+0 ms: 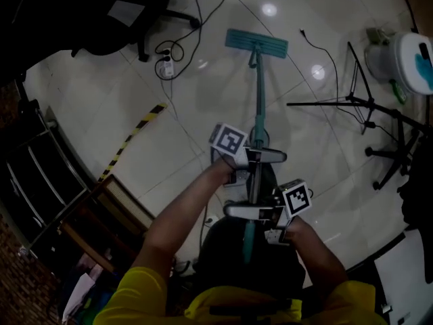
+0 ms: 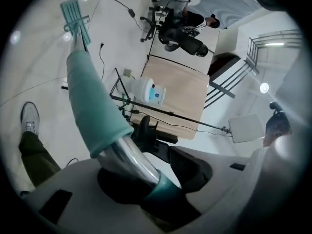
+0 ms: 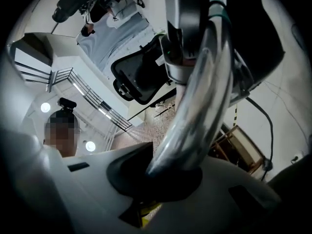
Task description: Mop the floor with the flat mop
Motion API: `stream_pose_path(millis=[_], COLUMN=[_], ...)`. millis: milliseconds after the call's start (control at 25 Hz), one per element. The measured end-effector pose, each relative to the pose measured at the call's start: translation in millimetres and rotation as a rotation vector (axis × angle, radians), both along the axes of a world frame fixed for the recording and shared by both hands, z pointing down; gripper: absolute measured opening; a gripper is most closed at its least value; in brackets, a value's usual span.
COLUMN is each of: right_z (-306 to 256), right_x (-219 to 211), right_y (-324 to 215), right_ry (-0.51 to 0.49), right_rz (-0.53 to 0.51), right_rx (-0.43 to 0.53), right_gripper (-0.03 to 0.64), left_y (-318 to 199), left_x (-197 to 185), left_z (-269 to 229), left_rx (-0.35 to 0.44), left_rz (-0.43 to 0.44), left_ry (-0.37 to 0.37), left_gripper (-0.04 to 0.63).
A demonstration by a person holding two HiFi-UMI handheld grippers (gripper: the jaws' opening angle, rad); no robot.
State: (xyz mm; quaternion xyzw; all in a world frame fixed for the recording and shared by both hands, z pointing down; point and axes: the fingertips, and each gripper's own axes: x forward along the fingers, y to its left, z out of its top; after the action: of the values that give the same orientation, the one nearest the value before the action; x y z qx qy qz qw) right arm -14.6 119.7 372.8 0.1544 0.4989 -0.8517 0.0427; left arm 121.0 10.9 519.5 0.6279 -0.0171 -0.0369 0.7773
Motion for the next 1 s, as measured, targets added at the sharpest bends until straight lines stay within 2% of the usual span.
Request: stream_pose_path(millis=[120, 200, 240, 360, 480, 560, 640, 720, 800, 880, 920, 1000], right_z=[18, 33, 43, 86, 131, 145, 146, 135, 108, 68, 48, 22], right_x=[-12, -5, 2, 26, 33, 28, 22, 20, 27, 40, 48, 60], right_y=[23, 32, 31, 18, -1, -9, -4, 28, 80, 133, 155, 186], right_ry=[0.042, 0.055, 0.066, 0.126, 0.173, 0.194, 0.217, 0.232, 0.247, 0.262, 0.267, 0.277], right_rz=[-0.053, -0.015, 0.031, 0.132, 0.147, 0.136, 0.128, 0.076, -0.019, -0.083, -0.102, -0.131], right_rx=[0.003, 0.012, 0.023, 0.083, 0.131, 0.132, 0.112, 0.088, 0.053, -0.009, -0.041, -0.073], right_gripper=[0.052, 0.052, 0.047, 0.034, 0.023, 0.013, 0.005, 0.002, 0.002, 0.002, 0.002, 0.002], left_y=[15, 24, 23, 9, -19, -33, -30, 0, 52, 111, 135, 161], left_x=[-17, -12, -3, 18, 20, 15, 12, 12, 13, 19, 24, 30], left_z=[20, 29, 34, 60, 91, 107, 111, 104, 90, 62, 43, 4], left_rx=[-0.047, -0.100, -0.094, -0.003, 0.005, -0.007, -0.016, -0.021, -0.032, -0.105, -0.154, -0.219], left_rz=[-0.049, -0.097, -0.104, -0.102, -0.158, -0.209, -0.212, -0.186, -0.180, -0.227, -0.273, -0.400], left_ry=[-0.063, -0.049, -0.033, -0.009, -0.003, 0.004, 0.004, -0.025, -0.088, -0.110, -0.086, 0.033], left_gripper=[0.176, 0.175, 0.175, 0.169, 0.146, 0.126, 0.119, 0.114, 0.113, 0.114, 0.117, 0.117])
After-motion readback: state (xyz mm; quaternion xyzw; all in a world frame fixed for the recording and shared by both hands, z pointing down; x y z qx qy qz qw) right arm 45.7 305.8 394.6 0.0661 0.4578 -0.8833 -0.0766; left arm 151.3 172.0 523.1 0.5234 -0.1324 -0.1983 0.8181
